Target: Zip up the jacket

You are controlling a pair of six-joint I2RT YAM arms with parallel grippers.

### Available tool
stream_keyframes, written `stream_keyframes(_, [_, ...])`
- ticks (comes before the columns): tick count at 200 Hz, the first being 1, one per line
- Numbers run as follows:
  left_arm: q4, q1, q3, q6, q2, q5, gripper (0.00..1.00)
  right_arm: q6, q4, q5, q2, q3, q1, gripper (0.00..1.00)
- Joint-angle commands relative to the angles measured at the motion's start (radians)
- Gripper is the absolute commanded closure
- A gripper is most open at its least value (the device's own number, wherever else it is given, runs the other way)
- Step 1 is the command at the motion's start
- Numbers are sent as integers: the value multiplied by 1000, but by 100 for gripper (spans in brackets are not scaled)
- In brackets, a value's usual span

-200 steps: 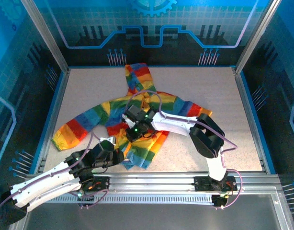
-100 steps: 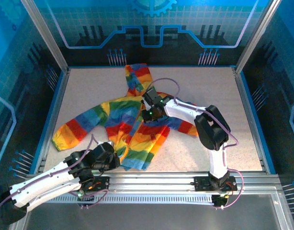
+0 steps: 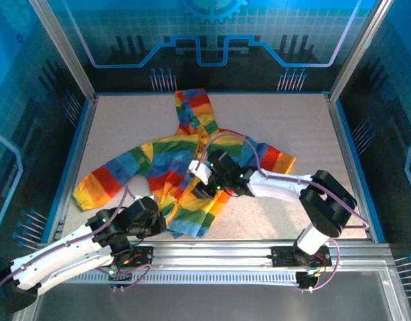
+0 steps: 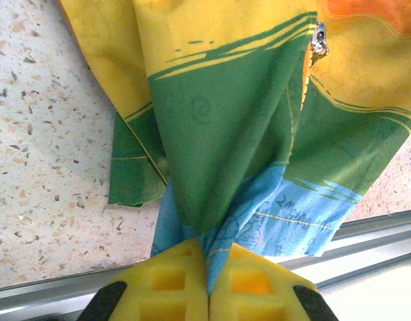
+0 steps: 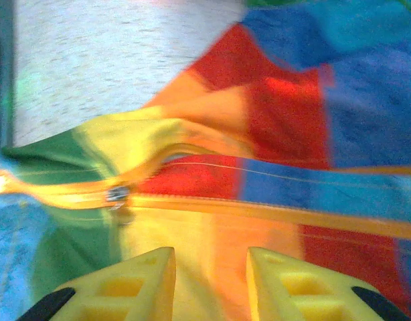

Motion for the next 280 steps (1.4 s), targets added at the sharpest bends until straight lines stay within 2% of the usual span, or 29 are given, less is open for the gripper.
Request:
stream_keyframes(1, [-43, 8, 30, 8, 6, -14, 100, -106, 101, 2, 3, -24, 65, 66])
stream_keyframes(55, [-44, 8, 35, 14, 8, -10, 100, -102, 81, 40, 97, 38, 150, 65])
stream_keyframes(136, [-43, 9, 38, 21, 9, -8, 100, -104, 78, 76, 167, 75, 165, 68])
stream_keyframes(175, [-46, 9, 42, 22, 9, -5, 100, -112, 71, 114, 188, 85, 170, 78])
stream_keyframes(218, [-64, 10, 65, 41, 11, -12, 100, -122, 48, 203, 166, 94, 171, 100])
stream_keyframes(280, [-65, 8, 86, 67, 43, -14, 100, -178, 6, 239, 87, 79, 164, 100])
